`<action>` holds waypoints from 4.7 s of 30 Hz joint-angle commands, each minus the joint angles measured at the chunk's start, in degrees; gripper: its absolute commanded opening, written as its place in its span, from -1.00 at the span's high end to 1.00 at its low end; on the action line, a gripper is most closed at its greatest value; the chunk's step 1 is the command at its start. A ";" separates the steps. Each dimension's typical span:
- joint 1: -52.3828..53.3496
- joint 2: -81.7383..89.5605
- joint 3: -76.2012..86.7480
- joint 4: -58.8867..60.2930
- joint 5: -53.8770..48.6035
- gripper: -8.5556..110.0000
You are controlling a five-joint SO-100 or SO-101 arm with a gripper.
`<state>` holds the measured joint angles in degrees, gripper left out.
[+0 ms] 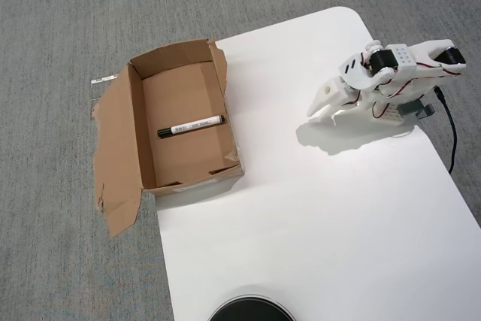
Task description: Grasp a pen and put it in the box.
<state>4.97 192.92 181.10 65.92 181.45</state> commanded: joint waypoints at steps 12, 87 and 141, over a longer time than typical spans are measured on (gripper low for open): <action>0.13 3.60 1.54 11.16 -0.04 0.60; 0.04 3.16 1.45 11.16 0.57 0.83; 0.04 3.16 1.45 11.16 0.57 0.83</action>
<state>4.97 192.92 181.27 75.41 181.45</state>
